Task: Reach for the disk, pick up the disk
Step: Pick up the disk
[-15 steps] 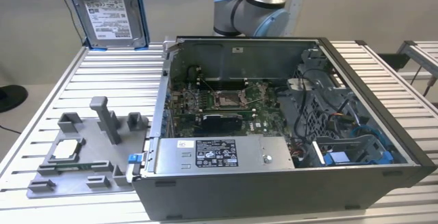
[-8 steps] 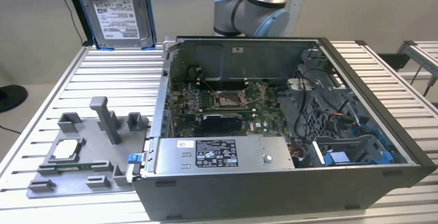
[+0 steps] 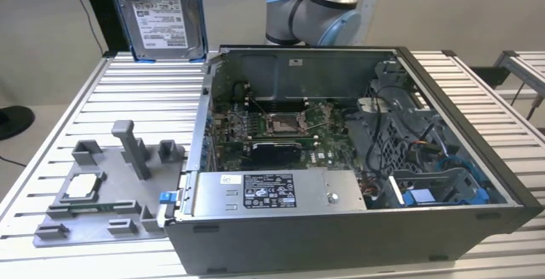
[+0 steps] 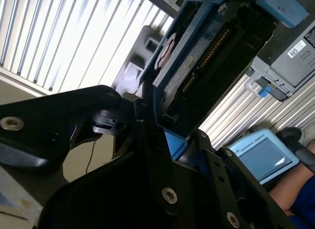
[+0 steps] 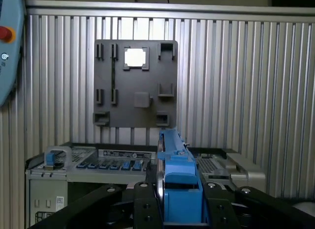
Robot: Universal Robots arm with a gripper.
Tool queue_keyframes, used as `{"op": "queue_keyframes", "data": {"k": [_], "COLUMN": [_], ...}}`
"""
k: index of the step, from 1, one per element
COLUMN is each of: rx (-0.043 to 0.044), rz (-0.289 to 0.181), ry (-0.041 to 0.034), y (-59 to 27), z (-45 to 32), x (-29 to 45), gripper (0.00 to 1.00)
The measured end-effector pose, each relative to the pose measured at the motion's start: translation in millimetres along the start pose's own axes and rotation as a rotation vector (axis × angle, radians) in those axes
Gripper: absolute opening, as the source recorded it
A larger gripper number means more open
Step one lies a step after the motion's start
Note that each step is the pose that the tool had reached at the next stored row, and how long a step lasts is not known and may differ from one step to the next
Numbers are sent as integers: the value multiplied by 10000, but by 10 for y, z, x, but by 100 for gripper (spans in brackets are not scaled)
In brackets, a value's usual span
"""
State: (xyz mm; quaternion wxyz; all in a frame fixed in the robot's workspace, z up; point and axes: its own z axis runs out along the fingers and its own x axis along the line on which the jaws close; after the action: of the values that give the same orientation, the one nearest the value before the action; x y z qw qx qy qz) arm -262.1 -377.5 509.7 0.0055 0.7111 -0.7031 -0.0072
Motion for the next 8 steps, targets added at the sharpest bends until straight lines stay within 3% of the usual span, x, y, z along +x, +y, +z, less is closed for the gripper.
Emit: {"op": "queue_keyframes", "data": {"k": [8], "rx": [1], "rz": [0], "ry": [-1], "y": [-209], "z": [-3], "x": [2], "gripper": [0]}}
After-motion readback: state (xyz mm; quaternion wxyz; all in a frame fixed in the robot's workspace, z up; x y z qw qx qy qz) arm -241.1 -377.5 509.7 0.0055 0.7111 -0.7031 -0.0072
